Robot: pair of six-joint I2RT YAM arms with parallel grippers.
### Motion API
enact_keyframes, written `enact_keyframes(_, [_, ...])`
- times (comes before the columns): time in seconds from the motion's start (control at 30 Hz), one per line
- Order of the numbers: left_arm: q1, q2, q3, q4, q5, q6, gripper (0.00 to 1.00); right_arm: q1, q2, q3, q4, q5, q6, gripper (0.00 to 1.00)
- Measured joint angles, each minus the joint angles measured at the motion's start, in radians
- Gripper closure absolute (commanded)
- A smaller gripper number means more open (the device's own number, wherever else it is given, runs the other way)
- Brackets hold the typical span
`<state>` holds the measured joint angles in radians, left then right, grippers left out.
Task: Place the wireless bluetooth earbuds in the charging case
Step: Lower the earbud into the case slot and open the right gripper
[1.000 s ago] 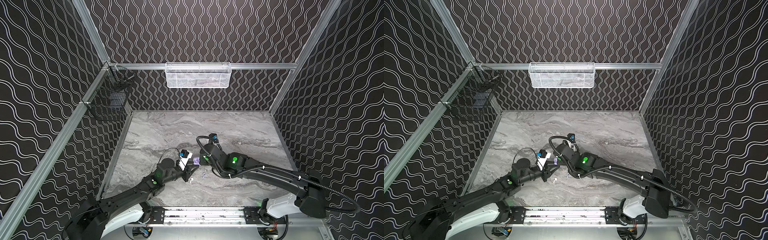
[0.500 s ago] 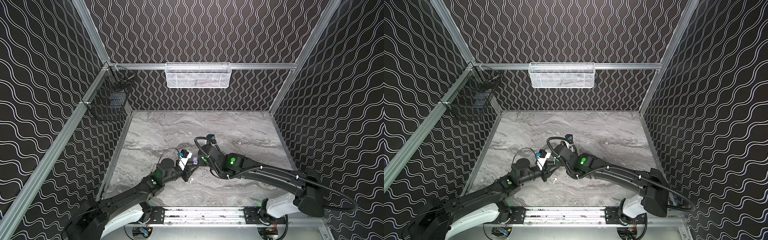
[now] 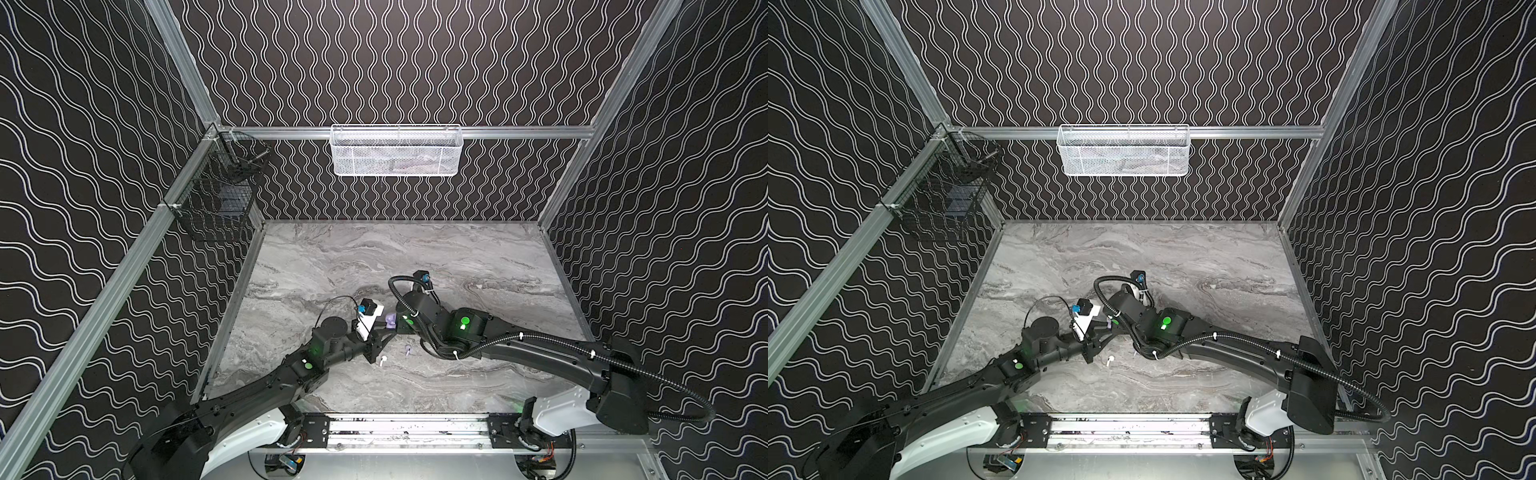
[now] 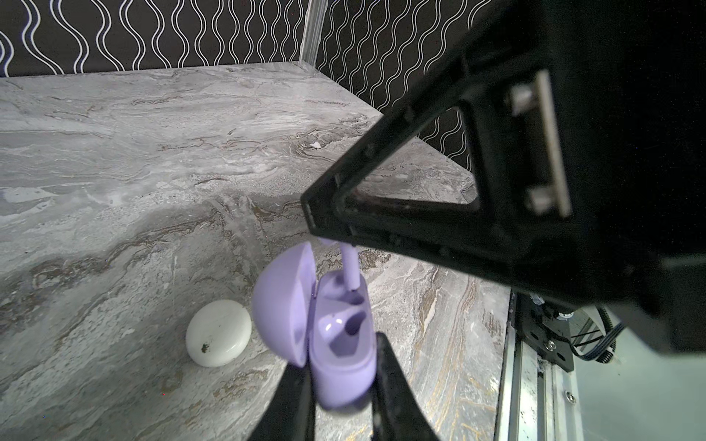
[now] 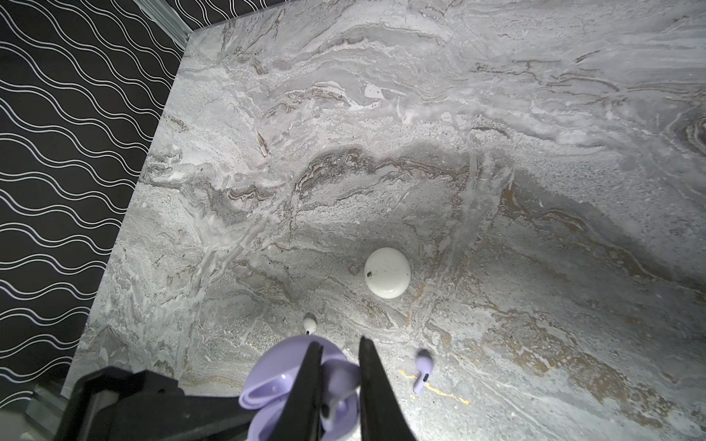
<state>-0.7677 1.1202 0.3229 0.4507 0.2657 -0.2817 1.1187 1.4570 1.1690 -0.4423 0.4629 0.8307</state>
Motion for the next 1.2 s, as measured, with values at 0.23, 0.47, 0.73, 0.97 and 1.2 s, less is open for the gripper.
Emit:
enact_keyframes(0.23, [0.001,0.000,0.000,0.000,0.000,0.000,0.88,0.006,0.002,-0.004,0.009,-0.014,0.004,0.86])
enact_keyframes(0.47, [0.002,0.000,0.000,0.000,-0.003,0.000,0.88,0.011,0.003,-0.004,0.014,-0.017,0.008,0.86])
enact_keyframes(0.73, [0.003,0.000,0.000,0.000,-0.003,0.000,0.88,0.019,0.003,-0.017,0.017,-0.018,0.019,0.86])
enact_keyframes(0.97, [0.004,-0.003,0.000,0.000,-0.003,0.000,0.88,0.028,0.002,-0.033,0.022,-0.021,0.027,0.85])
enact_keyframes(1.2, [0.004,-0.006,-0.002,-0.011,-0.003,0.000,0.88,0.034,-0.001,-0.053,0.036,-0.025,0.048,0.79])
